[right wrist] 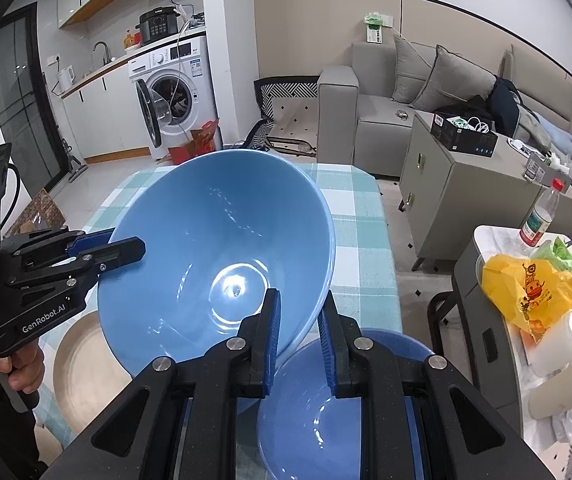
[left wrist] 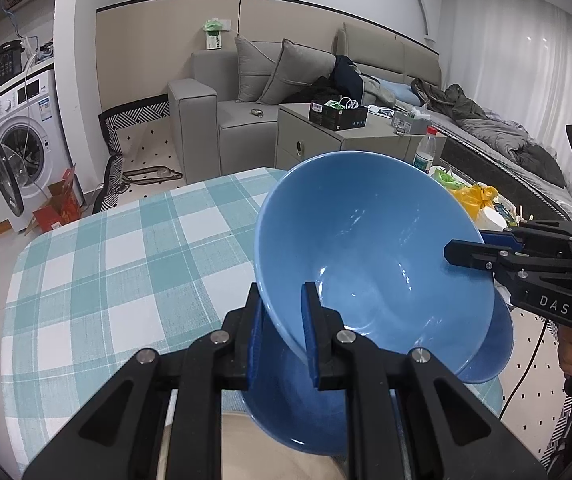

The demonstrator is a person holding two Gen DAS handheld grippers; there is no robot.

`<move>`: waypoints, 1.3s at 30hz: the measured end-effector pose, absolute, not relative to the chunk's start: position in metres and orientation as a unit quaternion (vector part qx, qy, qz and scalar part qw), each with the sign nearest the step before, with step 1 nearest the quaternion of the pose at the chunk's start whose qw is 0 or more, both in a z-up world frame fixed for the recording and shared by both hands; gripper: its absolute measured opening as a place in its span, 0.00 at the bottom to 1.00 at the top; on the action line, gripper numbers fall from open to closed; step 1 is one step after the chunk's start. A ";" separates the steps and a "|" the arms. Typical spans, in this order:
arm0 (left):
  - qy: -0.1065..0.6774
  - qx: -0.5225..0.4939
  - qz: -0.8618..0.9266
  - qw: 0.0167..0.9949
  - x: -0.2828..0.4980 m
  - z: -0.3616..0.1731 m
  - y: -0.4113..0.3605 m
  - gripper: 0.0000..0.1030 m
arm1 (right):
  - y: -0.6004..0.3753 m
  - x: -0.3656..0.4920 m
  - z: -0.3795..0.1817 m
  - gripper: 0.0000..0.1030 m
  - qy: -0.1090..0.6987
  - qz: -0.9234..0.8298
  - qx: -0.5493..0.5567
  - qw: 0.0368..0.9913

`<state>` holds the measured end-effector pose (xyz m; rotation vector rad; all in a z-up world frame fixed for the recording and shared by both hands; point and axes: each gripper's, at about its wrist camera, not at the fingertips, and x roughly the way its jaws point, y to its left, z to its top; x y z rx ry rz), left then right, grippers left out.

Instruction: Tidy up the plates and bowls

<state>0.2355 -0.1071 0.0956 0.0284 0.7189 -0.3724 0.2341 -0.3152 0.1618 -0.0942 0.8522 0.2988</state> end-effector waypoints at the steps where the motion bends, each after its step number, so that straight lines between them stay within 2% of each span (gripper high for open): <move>1: 0.351 0.013 -0.181 0.918 0.235 0.095 -0.107 0.16 | -0.314 0.233 0.162 0.18 0.412 0.145 -0.046 0.899; 39: 0.386 0.027 -0.174 0.905 0.217 0.057 -0.094 0.16 | -0.297 0.227 0.117 0.19 0.446 0.162 -0.064 0.878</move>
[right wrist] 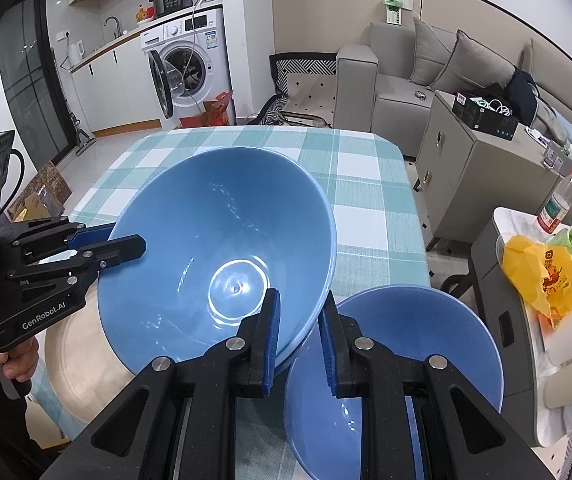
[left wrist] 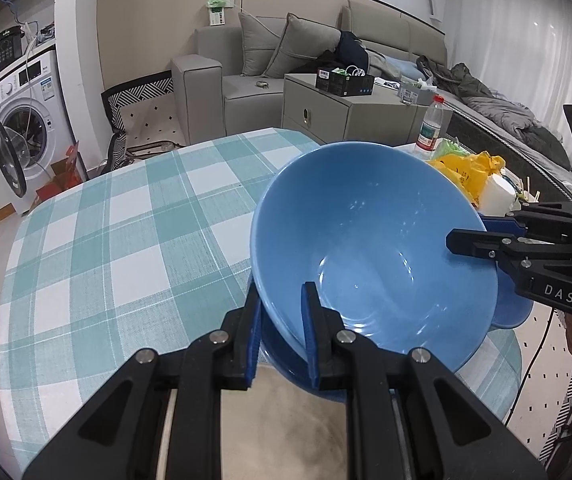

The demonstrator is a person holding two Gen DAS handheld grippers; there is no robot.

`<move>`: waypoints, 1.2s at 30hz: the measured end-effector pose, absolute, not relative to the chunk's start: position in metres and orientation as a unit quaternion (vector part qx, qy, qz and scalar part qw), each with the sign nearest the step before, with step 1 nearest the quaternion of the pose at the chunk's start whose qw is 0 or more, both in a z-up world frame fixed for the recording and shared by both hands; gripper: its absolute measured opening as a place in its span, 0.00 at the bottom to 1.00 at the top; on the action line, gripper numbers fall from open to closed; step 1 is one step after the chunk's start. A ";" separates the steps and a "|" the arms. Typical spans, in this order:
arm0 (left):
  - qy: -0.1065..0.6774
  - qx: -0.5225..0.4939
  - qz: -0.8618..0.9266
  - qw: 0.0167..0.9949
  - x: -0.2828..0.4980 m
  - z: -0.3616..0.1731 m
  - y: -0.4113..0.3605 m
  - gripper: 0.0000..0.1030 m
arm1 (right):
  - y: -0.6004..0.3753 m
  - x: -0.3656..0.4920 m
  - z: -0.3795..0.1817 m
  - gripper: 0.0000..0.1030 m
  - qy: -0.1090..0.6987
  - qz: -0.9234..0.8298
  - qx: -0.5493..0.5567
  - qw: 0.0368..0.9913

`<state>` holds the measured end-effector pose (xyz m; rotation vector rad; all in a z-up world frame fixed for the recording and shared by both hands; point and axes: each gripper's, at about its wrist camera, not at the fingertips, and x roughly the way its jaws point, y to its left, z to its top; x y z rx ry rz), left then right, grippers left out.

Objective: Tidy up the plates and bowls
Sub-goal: 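Lower the blue bowls onto the cloth and open both grippers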

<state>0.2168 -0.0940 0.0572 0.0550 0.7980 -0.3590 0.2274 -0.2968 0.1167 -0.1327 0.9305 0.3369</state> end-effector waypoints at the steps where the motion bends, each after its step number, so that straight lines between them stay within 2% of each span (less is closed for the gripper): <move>1: 0.387 0.027 -0.174 0.905 0.217 0.057 -0.094 0.16 | -0.297 0.228 0.116 0.19 0.447 0.161 -0.065 0.877; 27: 0.411 0.055 -0.169 0.894 0.219 0.039 -0.096 0.16 | -0.280 0.230 0.096 0.19 0.464 0.154 -0.098 0.867; 36: 0.421 0.058 -0.173 0.889 0.220 0.034 -0.096 0.20 | -0.278 0.233 0.091 0.20 0.469 0.153 -0.110 0.863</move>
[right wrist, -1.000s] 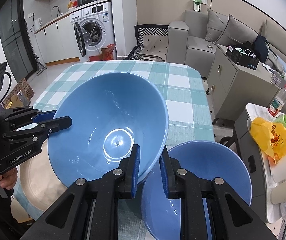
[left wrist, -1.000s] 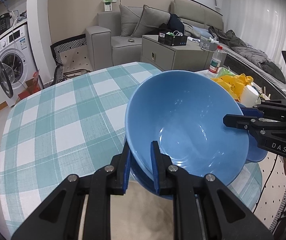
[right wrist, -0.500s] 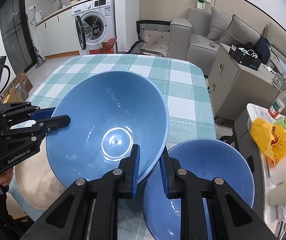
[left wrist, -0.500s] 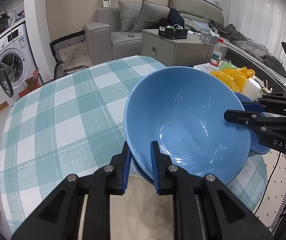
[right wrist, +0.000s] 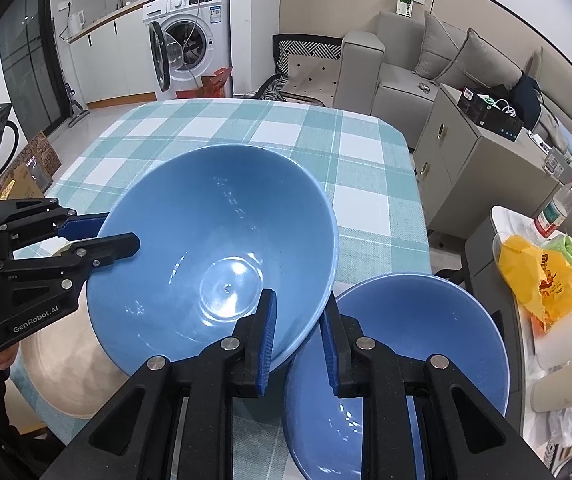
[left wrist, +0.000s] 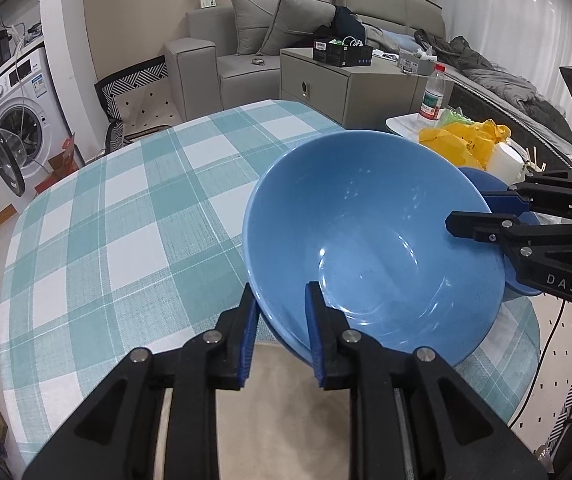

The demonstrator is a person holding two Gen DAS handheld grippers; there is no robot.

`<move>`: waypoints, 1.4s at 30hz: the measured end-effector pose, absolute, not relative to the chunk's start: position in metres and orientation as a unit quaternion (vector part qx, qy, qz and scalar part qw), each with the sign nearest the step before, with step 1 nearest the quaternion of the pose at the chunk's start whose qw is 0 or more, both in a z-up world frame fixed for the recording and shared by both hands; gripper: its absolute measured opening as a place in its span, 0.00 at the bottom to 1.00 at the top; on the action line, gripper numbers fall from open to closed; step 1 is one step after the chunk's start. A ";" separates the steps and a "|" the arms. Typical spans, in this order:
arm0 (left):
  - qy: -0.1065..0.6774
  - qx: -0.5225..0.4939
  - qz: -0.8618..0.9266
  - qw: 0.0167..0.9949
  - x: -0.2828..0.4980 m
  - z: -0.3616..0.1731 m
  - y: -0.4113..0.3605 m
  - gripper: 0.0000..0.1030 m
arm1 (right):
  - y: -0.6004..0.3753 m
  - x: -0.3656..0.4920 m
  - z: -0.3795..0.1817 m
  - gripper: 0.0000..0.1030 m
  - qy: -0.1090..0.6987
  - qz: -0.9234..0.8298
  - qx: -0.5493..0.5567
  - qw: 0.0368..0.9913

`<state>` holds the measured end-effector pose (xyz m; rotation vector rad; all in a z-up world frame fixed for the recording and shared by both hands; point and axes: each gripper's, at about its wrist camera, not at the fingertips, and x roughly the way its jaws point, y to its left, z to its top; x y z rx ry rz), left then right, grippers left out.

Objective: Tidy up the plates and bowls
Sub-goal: 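Lower the blue bowls onto the cloth and open both grippers, then move both open grippers to the rims of the blue bowls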

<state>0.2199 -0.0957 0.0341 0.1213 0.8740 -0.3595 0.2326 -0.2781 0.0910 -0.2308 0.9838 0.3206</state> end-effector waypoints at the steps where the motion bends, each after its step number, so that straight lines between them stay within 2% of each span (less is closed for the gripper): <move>1: 0.421 0.058 -0.172 0.888 0.220 0.034 -0.095 0.22 | -0.278 0.233 0.091 0.21 0.470 0.154 -0.111 0.862; 3: 0.424 0.059 -0.171 0.887 0.220 0.032 -0.095 0.23 | -0.277 0.233 0.091 0.23 0.470 0.158 -0.112 0.861; 6: 0.426 0.062 -0.175 0.885 0.218 0.031 -0.095 0.24 | -0.278 0.232 0.093 0.33 0.458 0.158 -0.113 0.867; 9: 0.420 0.064 -0.180 0.887 0.215 0.033 -0.095 0.28 | -0.281 0.232 0.095 0.34 0.454 0.159 -0.107 0.870; 11: 0.420 0.069 -0.174 0.888 0.215 0.032 -0.094 0.49 | -0.282 0.232 0.096 0.35 0.454 0.158 -0.106 0.871; 12: 0.420 0.070 -0.168 0.889 0.215 0.032 -0.094 0.51 | -0.284 0.231 0.096 0.38 0.453 0.158 -0.104 0.871; 17: 0.420 0.057 -0.164 0.891 0.215 0.034 -0.087 0.51 | -0.292 0.227 0.103 0.55 0.443 0.164 -0.086 0.877; 19: 0.419 0.055 -0.160 0.892 0.216 0.036 -0.086 0.52 | -0.298 0.226 0.107 0.74 0.439 0.166 -0.069 0.880; 21: 0.416 0.047 -0.158 0.894 0.217 0.040 -0.085 0.60 | -0.302 0.225 0.111 0.78 0.435 0.166 -0.058 0.883; 23: 0.409 0.039 -0.158 0.898 0.216 0.046 -0.086 0.86 | -0.305 0.224 0.114 0.81 0.431 0.163 -0.054 0.886; 24: 0.403 0.037 -0.160 0.900 0.215 0.049 -0.086 0.89 | -0.307 0.224 0.116 0.85 0.428 0.160 -0.052 0.888; 27: 0.392 0.029 -0.179 0.902 0.213 0.058 -0.091 0.91 | -0.314 0.223 0.121 0.90 0.422 0.156 -0.042 0.892; 29: 0.388 0.024 -0.183 0.903 0.212 0.062 -0.094 0.98 | -0.318 0.222 0.123 0.93 0.420 0.153 -0.038 0.894; 31: 0.383 0.027 -0.187 0.904 0.210 0.066 -0.099 0.98 | -0.323 0.222 0.125 0.96 0.419 0.149 -0.036 0.895; 42: 0.375 0.033 -0.207 0.903 0.208 0.075 -0.126 1.00 | -0.359 0.204 0.142 0.96 0.405 0.129 -0.020 0.905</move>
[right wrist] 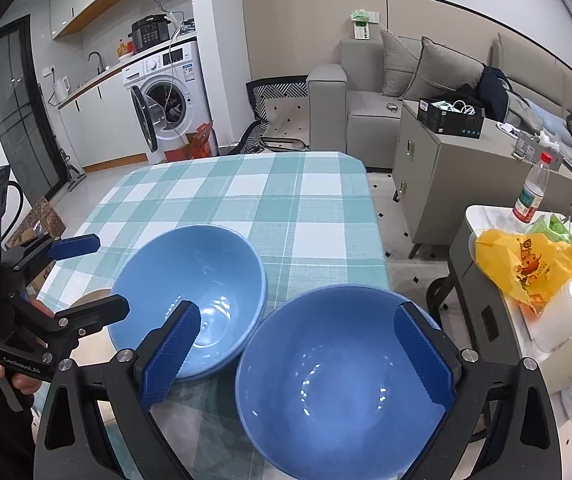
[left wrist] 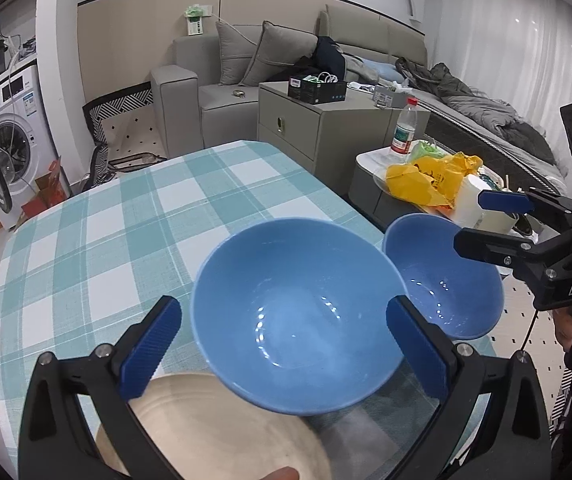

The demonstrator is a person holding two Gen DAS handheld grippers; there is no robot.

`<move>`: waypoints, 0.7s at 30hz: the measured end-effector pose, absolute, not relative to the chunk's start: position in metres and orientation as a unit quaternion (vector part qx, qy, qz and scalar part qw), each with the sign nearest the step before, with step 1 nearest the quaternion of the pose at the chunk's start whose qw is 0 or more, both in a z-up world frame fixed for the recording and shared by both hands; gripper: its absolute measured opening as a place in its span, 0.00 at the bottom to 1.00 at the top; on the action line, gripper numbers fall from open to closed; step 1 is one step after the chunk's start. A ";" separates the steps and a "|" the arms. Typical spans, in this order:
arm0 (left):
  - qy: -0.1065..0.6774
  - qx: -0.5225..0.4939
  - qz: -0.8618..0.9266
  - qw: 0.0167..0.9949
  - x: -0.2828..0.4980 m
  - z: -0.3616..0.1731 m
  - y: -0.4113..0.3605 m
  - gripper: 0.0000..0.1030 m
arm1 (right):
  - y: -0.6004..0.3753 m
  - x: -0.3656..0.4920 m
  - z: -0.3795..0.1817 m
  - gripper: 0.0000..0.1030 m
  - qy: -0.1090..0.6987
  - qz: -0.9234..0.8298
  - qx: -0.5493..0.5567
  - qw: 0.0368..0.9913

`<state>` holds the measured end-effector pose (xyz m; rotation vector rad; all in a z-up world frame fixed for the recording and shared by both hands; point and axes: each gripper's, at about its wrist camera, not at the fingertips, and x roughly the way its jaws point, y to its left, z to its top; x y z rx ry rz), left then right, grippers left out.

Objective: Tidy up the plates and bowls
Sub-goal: 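Move both open grippers to the rims of the blue bowls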

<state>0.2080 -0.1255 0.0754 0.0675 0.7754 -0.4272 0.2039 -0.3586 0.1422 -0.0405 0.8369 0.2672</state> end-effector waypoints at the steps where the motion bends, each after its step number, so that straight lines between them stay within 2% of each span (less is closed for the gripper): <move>1: 0.375 0.034 -0.209 0.903 0.207 0.076 -0.128 1.00 | -0.362 0.202 0.143 0.96 0.404 0.127 -0.019 0.906; 21: 0.378 0.051 -0.236 0.894 0.210 0.074 -0.162 1.00 | -0.442 0.169 0.120 0.97 0.432 0.042 0.022 0.901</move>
